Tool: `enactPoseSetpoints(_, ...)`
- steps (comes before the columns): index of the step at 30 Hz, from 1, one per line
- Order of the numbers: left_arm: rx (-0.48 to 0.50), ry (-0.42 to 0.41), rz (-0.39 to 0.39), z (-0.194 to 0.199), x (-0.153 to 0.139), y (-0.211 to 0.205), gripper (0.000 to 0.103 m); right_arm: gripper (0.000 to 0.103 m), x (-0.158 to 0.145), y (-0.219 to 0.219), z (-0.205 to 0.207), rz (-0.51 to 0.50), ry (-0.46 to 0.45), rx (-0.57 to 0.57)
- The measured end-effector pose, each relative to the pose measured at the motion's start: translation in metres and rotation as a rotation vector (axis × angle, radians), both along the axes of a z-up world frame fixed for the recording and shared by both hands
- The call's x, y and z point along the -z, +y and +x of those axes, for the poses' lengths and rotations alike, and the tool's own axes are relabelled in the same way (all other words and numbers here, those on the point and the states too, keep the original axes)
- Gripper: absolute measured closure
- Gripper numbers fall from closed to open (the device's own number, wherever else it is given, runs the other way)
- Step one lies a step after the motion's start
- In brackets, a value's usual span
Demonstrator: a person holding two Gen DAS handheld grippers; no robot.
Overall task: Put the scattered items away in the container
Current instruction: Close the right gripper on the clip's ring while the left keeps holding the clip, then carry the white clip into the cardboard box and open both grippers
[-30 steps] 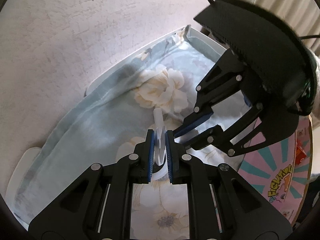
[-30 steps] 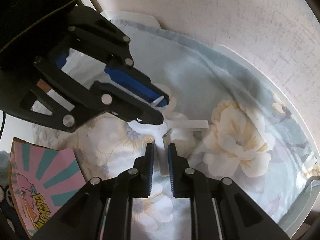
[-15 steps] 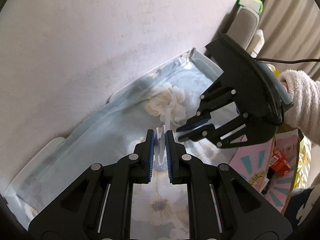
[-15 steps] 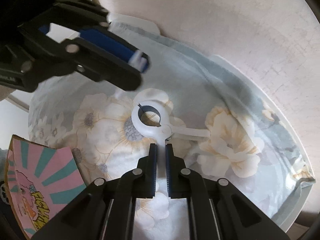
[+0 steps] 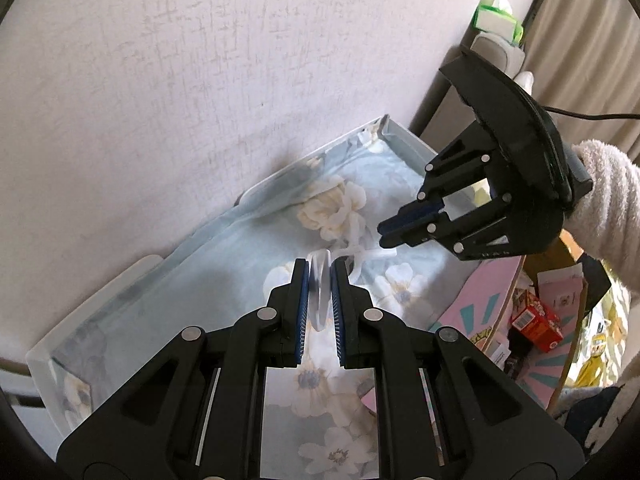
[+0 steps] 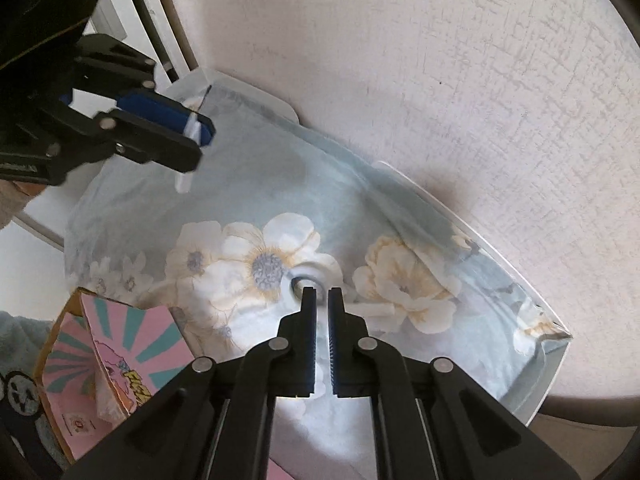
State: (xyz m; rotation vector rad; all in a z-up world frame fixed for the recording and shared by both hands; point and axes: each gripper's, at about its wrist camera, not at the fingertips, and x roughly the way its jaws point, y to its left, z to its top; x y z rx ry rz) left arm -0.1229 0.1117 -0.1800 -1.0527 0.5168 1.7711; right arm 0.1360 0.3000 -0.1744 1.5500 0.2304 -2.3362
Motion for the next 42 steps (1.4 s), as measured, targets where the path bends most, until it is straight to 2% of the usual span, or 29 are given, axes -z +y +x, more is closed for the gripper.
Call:
enactPoseSetpoints(2,0.0,0.001,-0.01,0.001,0.004,0.0,0.093,0.098,0.009,-0.012,-0.007,0.0,-0.015,-0.025)
enactPoseSetpoints(3,-0.002,0.0,-0.016,0.001,0.008,0.0,0.093,0.097,0.008,-0.017,-0.007,0.039,-0.018,-0.037)
enactPoseSetpoints(6,-0.01,0.001,-0.034,0.002,0.015,-0.001,0.093,0.082,0.027,-0.035,-0.004,0.12,-0.055,-0.073)
enactPoseSetpoints(8,-0.012,-0.003,-0.039,0.003,0.017,-0.002,0.093,0.058,0.034,-0.041,-0.011,0.159,-0.054,-0.095)
enactPoseSetpoints(10,-0.015,-0.002,-0.044,0.004,0.018,-0.004,0.093,0.052,0.038,-0.042,-0.018,0.155,-0.053,-0.1)
enactPoseSetpoints(15,-0.021,0.002,-0.049,0.004,0.02,-0.01,0.093,0.052,0.047,-0.042,-0.042,0.153,-0.082,-0.108)
enactPoseSetpoints(19,-0.035,-0.005,-0.054,0.0,0.023,-0.013,0.093,0.052,0.06,-0.048,-0.05,0.212,-0.129,-0.182)
enactPoseSetpoints(30,-0.08,-0.033,-0.056,-0.01,0.035,-0.013,0.093,0.052,0.069,-0.039,-0.066,0.234,-0.202,-0.279)
enactPoseSetpoints(31,-0.085,-0.037,-0.057,-0.011,0.036,-0.012,0.093,0.055,0.071,-0.041,-0.066,0.238,-0.205,-0.284)
enactPoseSetpoints(33,-0.092,-0.04,-0.06,-0.012,0.038,-0.012,0.093,0.067,0.073,-0.044,-0.068,0.227,-0.199,-0.295)
enactPoseSetpoints(35,-0.095,-0.045,-0.061,-0.012,0.038,-0.011,0.093,0.091,0.072,-0.046,-0.071,0.202,-0.201,-0.299)
enactPoseSetpoints(37,-0.097,-0.043,-0.061,-0.011,0.037,-0.01,0.093,0.092,0.07,-0.046,-0.071,0.208,-0.186,-0.293)
enactPoseSetpoints(42,-0.102,-0.036,-0.047,-0.009,0.024,-0.011,0.093,0.092,0.046,-0.031,-0.068,0.097,-0.141,-0.216)
